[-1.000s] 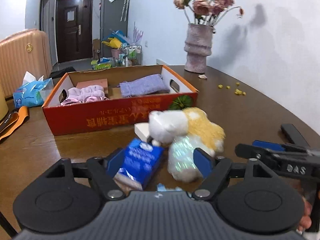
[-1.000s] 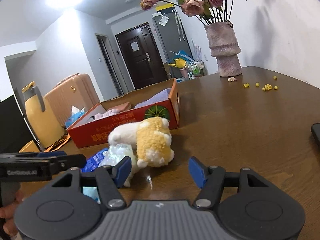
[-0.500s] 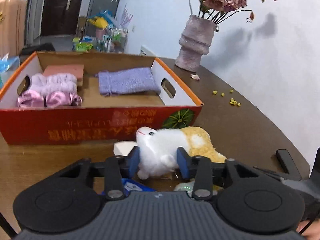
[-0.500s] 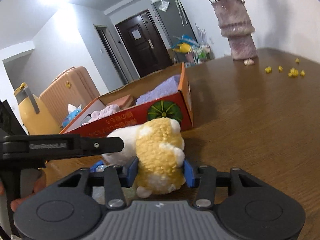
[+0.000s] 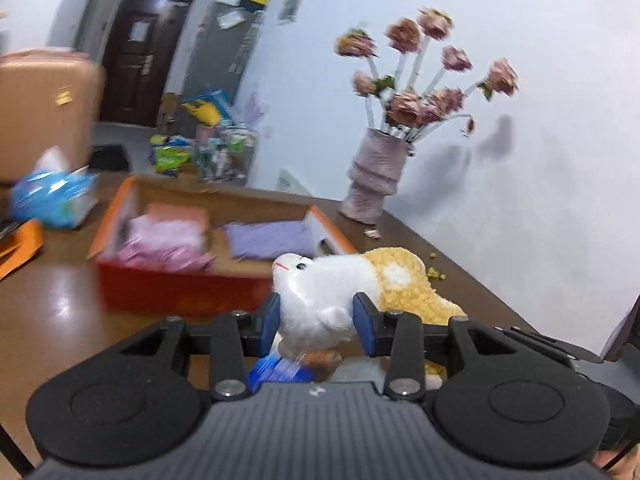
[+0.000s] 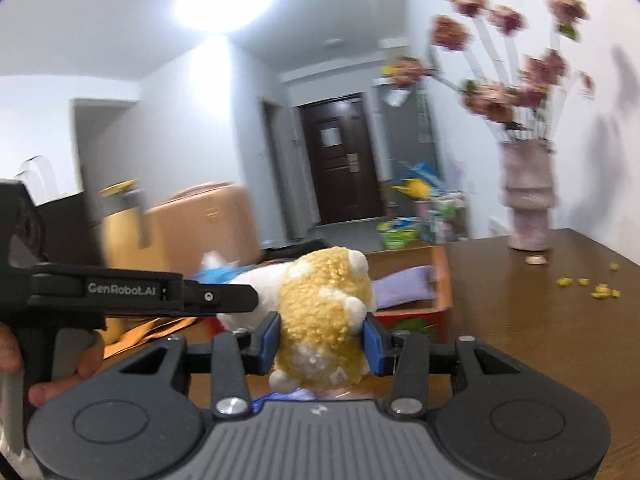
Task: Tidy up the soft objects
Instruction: 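Carry the plush toy into the box and open the right gripper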
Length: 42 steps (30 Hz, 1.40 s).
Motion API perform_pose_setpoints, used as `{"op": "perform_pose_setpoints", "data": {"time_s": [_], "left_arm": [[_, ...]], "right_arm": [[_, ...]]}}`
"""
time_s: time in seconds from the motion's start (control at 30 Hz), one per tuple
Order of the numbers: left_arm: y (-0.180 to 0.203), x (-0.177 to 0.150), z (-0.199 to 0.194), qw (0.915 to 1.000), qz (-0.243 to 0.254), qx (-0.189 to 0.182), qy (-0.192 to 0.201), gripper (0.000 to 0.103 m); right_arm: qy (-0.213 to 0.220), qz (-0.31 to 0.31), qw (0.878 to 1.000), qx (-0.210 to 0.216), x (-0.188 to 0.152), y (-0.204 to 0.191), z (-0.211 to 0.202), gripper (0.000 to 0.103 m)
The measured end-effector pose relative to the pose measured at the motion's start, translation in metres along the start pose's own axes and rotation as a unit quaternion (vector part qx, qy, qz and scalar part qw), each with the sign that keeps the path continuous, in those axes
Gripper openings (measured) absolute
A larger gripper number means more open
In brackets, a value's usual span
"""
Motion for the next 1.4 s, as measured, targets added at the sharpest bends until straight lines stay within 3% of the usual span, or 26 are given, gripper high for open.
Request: {"op": "perform_pose_setpoints", "data": {"time_s": [0.27, 0.37, 0.57, 0.77, 0.87, 0.93, 1.0, 1.13, 1.23, 1.4], "left_arm": [[-0.082, -0.086, -0.082, 0.9923, -0.096, 0.077, -0.014, 0.039], [-0.101, -0.104, -0.094, 0.9895, -0.105, 0.097, -0.022, 0.039], [-0.110, -0.125, -0.095, 0.9899, -0.100, 0.094, -0.038, 0.040], [-0.110, -0.127, -0.087, 0.9929, -0.076, 0.080, -0.044, 0.051], [-0.112, -0.127, -0.084, 0.9923, -0.090, 0.079, -0.033, 0.046], [-0.116, -0.122, -0.083, 0.9912, -0.111, 0.067, -0.029, 0.044], [-0.115, -0.107, -0.078, 0.9909, -0.118, 0.058, -0.030, 0.043], [-0.093, -0.046, -0.060, 0.9964, -0.078, 0.032, 0.013, 0.043], [-0.074, 0.003, -0.021, 0.9987, -0.048, -0.002, 0.017, 0.041], [-0.046, 0.063, 0.063, 0.9990, -0.005, -0.043, -0.012, 0.040]], "right_arm": [[-0.091, -0.063, 0.990, 0.085, -0.065, -0.112, 0.011, 0.042], [-0.121, -0.062, 0.985, 0.104, -0.088, -0.139, 0.018, 0.042], [-0.163, -0.042, 0.980, 0.104, -0.113, -0.153, 0.025, 0.042], [-0.171, -0.021, 0.980, 0.103, -0.126, -0.148, 0.024, 0.042], [-0.177, -0.032, 0.978, 0.102, -0.124, -0.148, 0.029, 0.041], [-0.182, -0.040, 0.978, 0.097, -0.117, -0.149, 0.032, 0.041], [-0.159, -0.050, 0.981, 0.099, -0.103, -0.149, 0.029, 0.040], [-0.108, -0.033, 0.989, 0.093, -0.063, -0.130, 0.028, 0.040], [-0.078, -0.020, 0.994, 0.072, -0.023, -0.097, 0.036, 0.039], [-0.059, 0.018, 0.998, 0.028, 0.034, -0.023, 0.066, 0.039]]}}
Point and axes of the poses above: each gripper's, at about its wrist camera, not at the fingertips, and z roughly the way its jaws point, y to its right, x to its top, the point moved 10 cm from there along z, roughly the way its jaws point, and after that the axes turned 5 degrees about -y, right-handed, at the moved point
